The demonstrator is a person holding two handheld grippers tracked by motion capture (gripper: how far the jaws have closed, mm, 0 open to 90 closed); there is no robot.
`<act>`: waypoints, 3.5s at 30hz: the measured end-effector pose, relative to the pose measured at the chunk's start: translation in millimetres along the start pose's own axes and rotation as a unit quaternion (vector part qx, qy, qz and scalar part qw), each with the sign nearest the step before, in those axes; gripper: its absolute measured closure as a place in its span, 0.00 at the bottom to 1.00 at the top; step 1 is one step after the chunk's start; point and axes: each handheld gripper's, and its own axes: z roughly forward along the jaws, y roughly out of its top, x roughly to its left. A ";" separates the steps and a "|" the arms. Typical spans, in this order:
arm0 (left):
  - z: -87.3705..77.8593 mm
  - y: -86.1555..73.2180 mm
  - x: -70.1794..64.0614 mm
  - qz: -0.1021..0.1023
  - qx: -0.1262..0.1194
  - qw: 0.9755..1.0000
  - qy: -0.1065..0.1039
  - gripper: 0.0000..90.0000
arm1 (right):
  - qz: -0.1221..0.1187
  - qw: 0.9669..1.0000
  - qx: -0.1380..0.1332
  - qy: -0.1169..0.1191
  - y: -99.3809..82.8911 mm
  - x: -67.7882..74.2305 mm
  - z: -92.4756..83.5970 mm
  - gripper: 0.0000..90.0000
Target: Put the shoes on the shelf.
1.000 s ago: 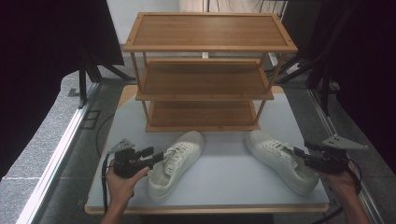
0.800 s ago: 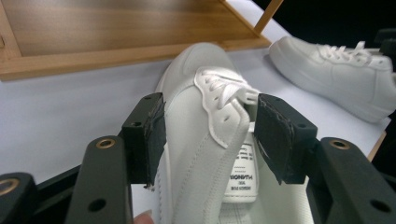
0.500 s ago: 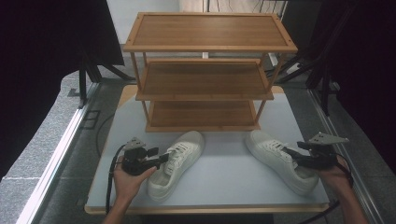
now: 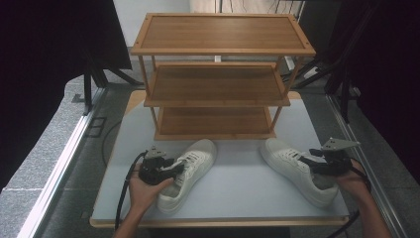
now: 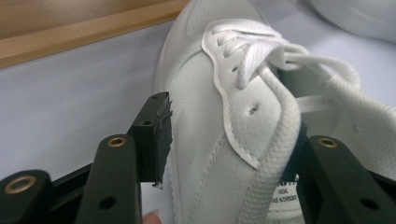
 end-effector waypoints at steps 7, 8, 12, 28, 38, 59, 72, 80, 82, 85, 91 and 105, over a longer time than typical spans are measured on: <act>4.5 0.6 6.3 -0.010 0.000 1.000 -0.021 0.70 | -0.002 1.000 0.002 0.012 -2.6 -2.1 6.1 0.86; 4.5 0.6 6.3 -0.010 0.000 1.000 -0.021 0.74 | -0.006 1.000 -0.001 0.011 -2.5 -1.6 6.1 0.88; 4.0 0.7 2.0 0.013 -0.013 1.000 0.001 0.87 | 0.006 1.000 -0.008 0.010 -3.1 -0.3 4.7 0.91; -30.7 5.2 10.6 -0.051 -0.105 0.992 -0.059 0.90 | 0.111 0.986 -0.120 0.041 -4.8 19.8 -24.0 0.92; -53.4 -4.1 2.8 -0.096 -0.158 0.973 -0.135 0.89 | 0.190 0.960 -0.202 0.033 -7.1 47.8 -40.8 0.92; -74.8 -6.5 -4.3 -0.132 -0.220 0.955 -0.151 0.88 | 0.254 0.912 -0.310 0.090 -10.2 65.1 -53.7 0.92; -77.4 4.9 -5.4 -0.142 -0.240 0.944 -0.174 0.88 | 0.257 0.904 -0.331 0.085 -2.9 69.6 -52.9 0.92; -72.8 26.3 -8.1 -0.149 -0.251 0.936 -0.198 0.88 | 0.265 0.889 -0.366 0.073 12.9 72.4 -63.0 0.92; -69.7 34.5 -11.5 -0.142 -0.245 0.939 -0.197 0.88 | 0.274 0.882 -0.375 0.079 16.7 71.8 -62.3 0.92; -68.2 42.3 -15.0 -0.136 -0.242 0.941 -0.193 0.88 | 0.282 0.876 -0.381 0.093 20.6 71.5 -60.2 0.92; -72.3 60.6 -19.2 -0.133 -0.252 0.939 -0.192 0.88 | 0.269 0.881 -0.379 0.085 36.3 75.8 -61.7 0.92; -65.1 119.5 -20.3 -0.128 -0.254 0.945 -0.159 0.88 | 0.278 0.883 -0.371 0.069 93.3 56.2 -61.8 0.92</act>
